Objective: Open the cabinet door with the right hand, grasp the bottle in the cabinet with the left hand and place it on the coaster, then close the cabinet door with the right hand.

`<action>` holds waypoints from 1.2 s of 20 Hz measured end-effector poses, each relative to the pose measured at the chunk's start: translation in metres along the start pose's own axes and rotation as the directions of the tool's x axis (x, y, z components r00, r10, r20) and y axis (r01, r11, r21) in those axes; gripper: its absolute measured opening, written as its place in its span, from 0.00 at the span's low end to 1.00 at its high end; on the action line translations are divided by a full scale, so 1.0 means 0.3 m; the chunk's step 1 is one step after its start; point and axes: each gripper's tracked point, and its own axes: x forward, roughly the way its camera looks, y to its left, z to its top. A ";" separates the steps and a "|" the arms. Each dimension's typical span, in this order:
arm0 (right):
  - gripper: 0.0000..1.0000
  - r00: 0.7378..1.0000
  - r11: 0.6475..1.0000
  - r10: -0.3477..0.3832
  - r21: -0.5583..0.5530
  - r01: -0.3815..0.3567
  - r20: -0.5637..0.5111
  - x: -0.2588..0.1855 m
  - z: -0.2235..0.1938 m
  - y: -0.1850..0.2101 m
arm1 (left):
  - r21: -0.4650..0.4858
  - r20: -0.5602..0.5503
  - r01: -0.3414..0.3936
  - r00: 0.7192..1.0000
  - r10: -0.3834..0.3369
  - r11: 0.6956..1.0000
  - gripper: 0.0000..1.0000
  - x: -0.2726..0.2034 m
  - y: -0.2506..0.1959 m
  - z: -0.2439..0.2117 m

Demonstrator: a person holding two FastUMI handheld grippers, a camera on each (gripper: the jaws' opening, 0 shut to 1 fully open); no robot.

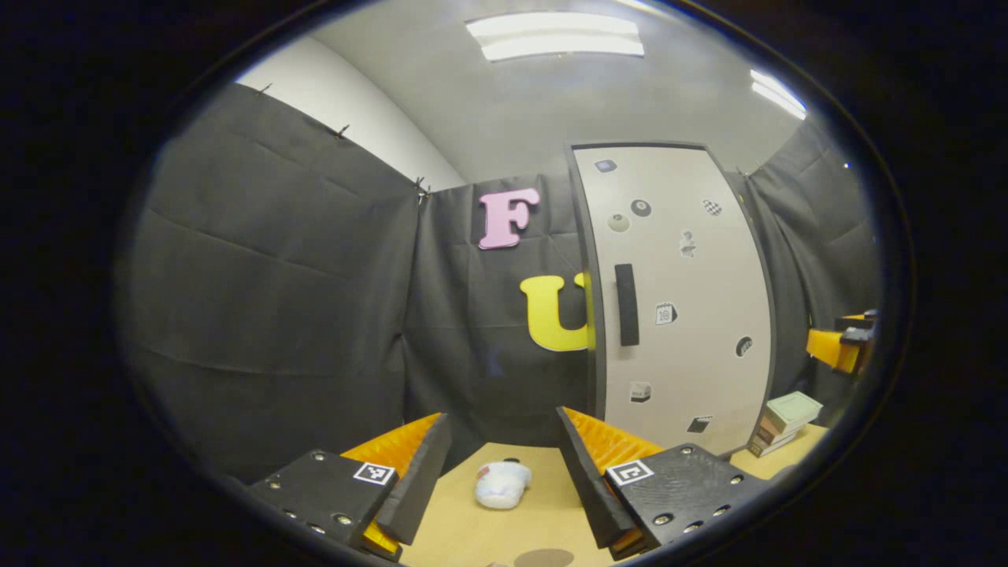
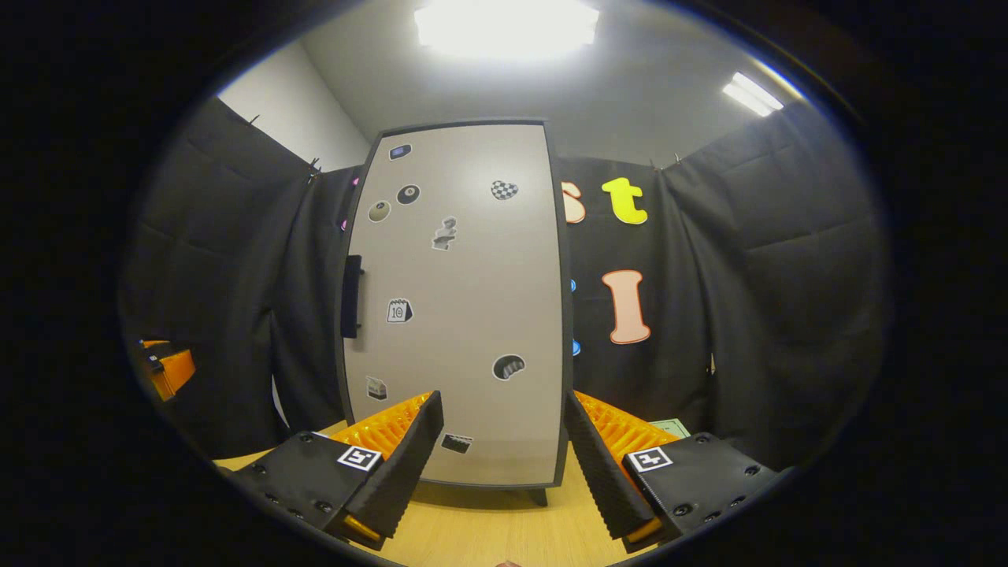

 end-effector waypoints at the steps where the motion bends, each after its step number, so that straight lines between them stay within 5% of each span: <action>1: 0.97 1.000 1.000 0.026 0.011 -0.026 0.000 0.020 0.018 0.030 | 0.003 0.000 -0.011 1.000 0.011 1.000 0.80 -0.009 0.023 0.002; 13: 0.98 0.967 0.964 0.254 0.073 -0.255 0.025 0.296 0.265 0.462 | 0.028 -0.027 -0.184 0.982 0.185 0.983 0.82 -0.131 0.365 -0.040; 24: 0.97 0.970 0.973 0.231 -0.012 -0.232 -0.072 0.568 0.200 0.684 | 0.033 -0.082 -0.312 0.946 0.314 0.949 0.82 -0.178 0.658 -0.154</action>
